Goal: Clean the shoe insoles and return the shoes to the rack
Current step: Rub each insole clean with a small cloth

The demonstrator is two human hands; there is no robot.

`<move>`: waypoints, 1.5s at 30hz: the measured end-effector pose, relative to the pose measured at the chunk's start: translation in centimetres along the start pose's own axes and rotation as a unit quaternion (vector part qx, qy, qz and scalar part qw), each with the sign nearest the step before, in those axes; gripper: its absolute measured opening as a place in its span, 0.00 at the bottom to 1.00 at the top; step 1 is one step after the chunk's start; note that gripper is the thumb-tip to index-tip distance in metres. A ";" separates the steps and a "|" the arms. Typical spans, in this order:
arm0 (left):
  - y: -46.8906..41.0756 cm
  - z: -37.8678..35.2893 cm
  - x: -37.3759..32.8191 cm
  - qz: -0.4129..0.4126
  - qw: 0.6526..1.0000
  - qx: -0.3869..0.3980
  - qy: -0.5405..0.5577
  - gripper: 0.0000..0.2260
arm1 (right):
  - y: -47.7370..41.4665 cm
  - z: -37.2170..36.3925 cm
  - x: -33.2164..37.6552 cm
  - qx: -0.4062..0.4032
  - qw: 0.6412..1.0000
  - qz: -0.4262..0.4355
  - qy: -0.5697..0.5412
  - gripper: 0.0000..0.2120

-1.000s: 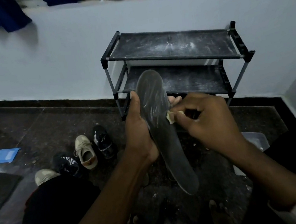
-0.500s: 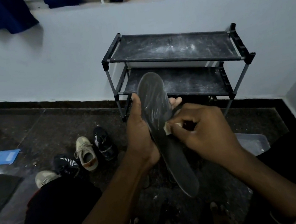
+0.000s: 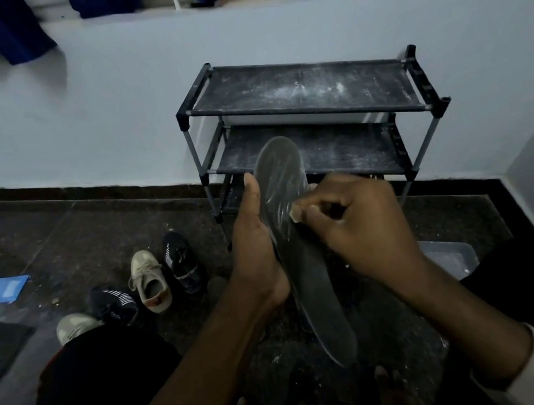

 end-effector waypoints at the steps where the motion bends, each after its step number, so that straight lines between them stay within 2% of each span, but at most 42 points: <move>1: 0.0 0.0 0.0 0.001 1.000 0.002 0.006 0.31 | 0.4 -0.4 0.3 0.025 1.000 0.004 -0.011 0.04; 3: 0.0 0.0 -0.1 0.007 1.000 0.003 0.013 0.32 | 0.9 -0.4 0.3 0.044 0.999 0.006 -0.024 0.06; 8: 0.0 0.0 0.2 0.001 1.000 -0.009 -0.002 0.31 | -0.3 0.6 -0.5 -0.015 1.000 -0.011 -0.017 0.05; 12: 0.0 -0.2 0.2 0.015 1.000 0.002 0.015 0.31 | 0.9 -0.7 0.5 0.066 0.997 0.017 -0.029 0.05; 17: 0.2 -0.2 0.2 0.007 1.000 -0.003 0.001 0.31 | -0.1 0.5 -0.4 -0.002 1.000 0.008 0.002 0.06; 22: 0.2 -0.2 0.3 0.019 1.000 0.000 0.004 0.33 | 1.1 -0.7 0.6 0.077 0.995 0.023 -0.053 0.05; 25: 0.2 -0.2 0.4 0.014 1.000 -0.003 0.014 0.31 | 0.3 0.3 -0.5 0.013 0.999 -0.005 -0.040 0.06; 27: 0.3 -0.2 0.7 0.014 1.000 -0.005 0.009 0.30 | -0.1 0.2 -0.2 0.000 0.999 -0.004 -0.036 0.04; 31: 0.4 -0.1 0.4 0.022 1.000 -0.003 0.010 0.32 | 1.0 -1.0 0.8 0.079 0.994 0.011 -0.069 0.04; 36: 0.5 -0.5 0.7 0.022 1.000 0.006 -0.001 0.31 | -0.1 0.3 -0.2 0.009 0.999 -0.010 -0.052 0.03; 41: 0.7 -0.4 0.3 0.034 0.999 0.014 0.015 0.33 | 0.9 -1.0 0.5 0.100 0.989 0.005 -0.111 0.03; 45: 0.8 -0.7 0.5 0.037 0.999 0.018 0.026 0.33 | 0.1 -0.2 -0.1 0.051 0.990 -0.012 -0.127 0.03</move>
Point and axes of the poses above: each hand's wrist, its own y-axis away from the middle knuckle, its own z-axis out of the back of the hand, x = y × z, the point moved 5 cm from there along -y, towards the middle knuckle, and after that the axes turned 5 degrees about -y, right-handed, at the moved point
